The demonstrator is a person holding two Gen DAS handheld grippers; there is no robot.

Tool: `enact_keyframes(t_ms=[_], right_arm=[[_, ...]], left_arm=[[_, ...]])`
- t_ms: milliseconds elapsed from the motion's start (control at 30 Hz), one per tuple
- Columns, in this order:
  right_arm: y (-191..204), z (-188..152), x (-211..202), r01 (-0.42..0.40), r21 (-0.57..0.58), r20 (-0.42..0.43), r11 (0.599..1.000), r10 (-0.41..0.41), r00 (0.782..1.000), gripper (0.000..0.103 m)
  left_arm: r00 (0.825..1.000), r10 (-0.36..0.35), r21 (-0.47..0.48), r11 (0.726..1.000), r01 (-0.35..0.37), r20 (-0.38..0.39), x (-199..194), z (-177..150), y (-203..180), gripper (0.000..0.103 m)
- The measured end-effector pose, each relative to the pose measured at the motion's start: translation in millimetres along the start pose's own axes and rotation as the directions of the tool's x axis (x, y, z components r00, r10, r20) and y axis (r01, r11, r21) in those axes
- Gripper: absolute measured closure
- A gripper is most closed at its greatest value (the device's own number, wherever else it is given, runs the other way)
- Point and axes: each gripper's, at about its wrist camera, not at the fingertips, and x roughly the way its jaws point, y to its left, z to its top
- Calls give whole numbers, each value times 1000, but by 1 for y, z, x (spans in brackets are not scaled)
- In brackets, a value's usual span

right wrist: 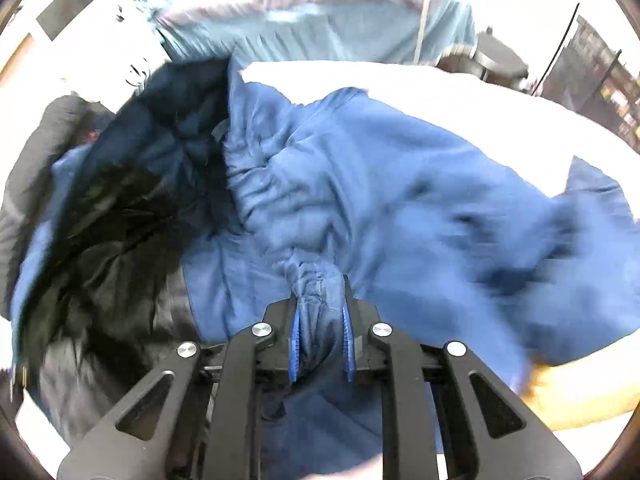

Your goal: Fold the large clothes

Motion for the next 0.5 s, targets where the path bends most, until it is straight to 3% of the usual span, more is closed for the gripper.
enact_keyframes(t_ms=[100, 200, 333, 400, 500], right_arm=[[-53, -33, -66, 34, -11, 61, 999, -34, 998, 87], [-102, -70, -101, 47, 32, 38, 998, -49, 998, 87], [-118, -132, -116, 81, -12, -19, 997, -81, 996, 87], [-114, -161, -108, 85, -31, -60, 996, -86, 994, 87], [-120, -205, -90, 88, -47, -138, 995, -94, 986, 87]], left_arm=[[1000, 6, 63, 998, -5, -23, -8, -9, 11, 93], [998, 56, 174, 984, -48, -40, -11, -26, 16, 93], [990, 104, 281, 957, -73, -97, 1, -57, 17, 93], [982, 149, 339, 935, -102, -115, 15, -80, 17, 93], [970, 168, 372, 924, -92, -178, 33, -111, 19, 93]])
